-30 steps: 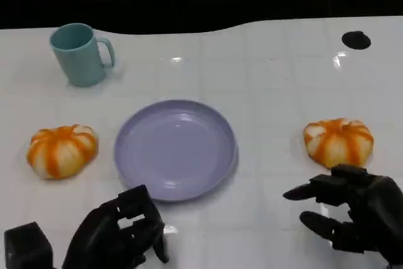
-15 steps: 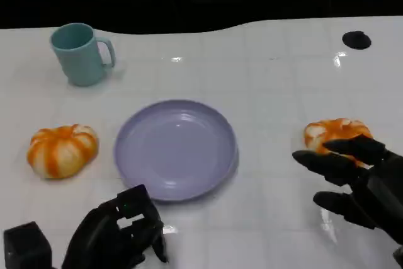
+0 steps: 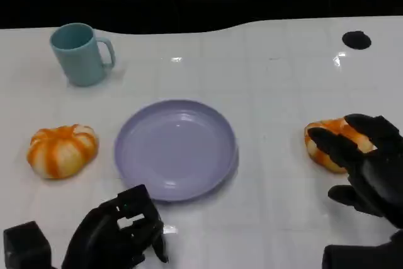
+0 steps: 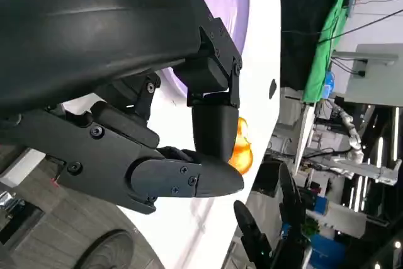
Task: Grasp the bread from the table and place it into the plate.
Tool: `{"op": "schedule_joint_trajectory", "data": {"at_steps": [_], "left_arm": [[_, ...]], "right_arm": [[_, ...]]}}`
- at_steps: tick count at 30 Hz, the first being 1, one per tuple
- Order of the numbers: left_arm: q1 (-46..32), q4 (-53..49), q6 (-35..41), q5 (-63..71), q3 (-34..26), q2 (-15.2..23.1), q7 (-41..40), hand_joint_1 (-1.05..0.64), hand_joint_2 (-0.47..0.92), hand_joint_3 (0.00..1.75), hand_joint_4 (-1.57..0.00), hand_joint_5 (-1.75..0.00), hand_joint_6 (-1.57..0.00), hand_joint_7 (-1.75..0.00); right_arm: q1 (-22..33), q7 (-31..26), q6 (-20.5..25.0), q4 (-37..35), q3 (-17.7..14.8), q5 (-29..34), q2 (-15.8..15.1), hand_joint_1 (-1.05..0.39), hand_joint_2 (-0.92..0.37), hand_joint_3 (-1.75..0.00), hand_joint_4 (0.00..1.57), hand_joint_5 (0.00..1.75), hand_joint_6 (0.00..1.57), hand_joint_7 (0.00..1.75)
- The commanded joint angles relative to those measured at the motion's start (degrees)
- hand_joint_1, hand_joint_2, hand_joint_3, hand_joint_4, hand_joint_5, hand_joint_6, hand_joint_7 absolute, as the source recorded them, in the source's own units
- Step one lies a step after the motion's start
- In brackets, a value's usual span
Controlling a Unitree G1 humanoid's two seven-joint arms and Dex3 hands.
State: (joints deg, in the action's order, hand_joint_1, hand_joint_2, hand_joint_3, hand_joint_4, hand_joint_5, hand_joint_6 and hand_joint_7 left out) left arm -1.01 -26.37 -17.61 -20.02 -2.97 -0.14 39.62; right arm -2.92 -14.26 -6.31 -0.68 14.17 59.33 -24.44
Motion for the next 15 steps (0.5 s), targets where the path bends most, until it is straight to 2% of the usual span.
{"op": "schedule_joint_trajectory", "data": {"at_steps": [1, 7, 15], "left_arm": [[-0.1, 0.0, -0.4, 0.3, -0.3, 0.6, -0.2, -0.60, 0.84, 0.36, -0.78, -1.75, -0.71, -1.47], [-0.3, 0.3, -0.4, 1.0, -0.2, 0.4, -1.0, -0.61, 0.85, 0.37, -0.77, -1.75, -0.71, -1.48], [-0.1, 0.2, -0.1, 0.4, -0.4, 0.3, -0.6, -0.60, 0.84, 0.36, -0.77, -1.75, -0.71, -1.48]], "right_arm": [[-1.7, 2.9, 3.7, 1.6, 0.8, 2.2, -0.8, -0.57, -0.84, 0.00, 0.00, 0.36, 0.23, 0.00], [-4.2, 4.2, 6.0, -0.2, 2.3, 3.9, -1.3, -0.50, -0.81, 0.00, 0.00, 0.29, 0.21, 0.01], [-8.6, 4.7, 7.8, -5.3, 4.5, 4.3, -0.6, -0.51, -0.82, 0.00, 0.00, 0.32, 0.22, 0.01]]}}
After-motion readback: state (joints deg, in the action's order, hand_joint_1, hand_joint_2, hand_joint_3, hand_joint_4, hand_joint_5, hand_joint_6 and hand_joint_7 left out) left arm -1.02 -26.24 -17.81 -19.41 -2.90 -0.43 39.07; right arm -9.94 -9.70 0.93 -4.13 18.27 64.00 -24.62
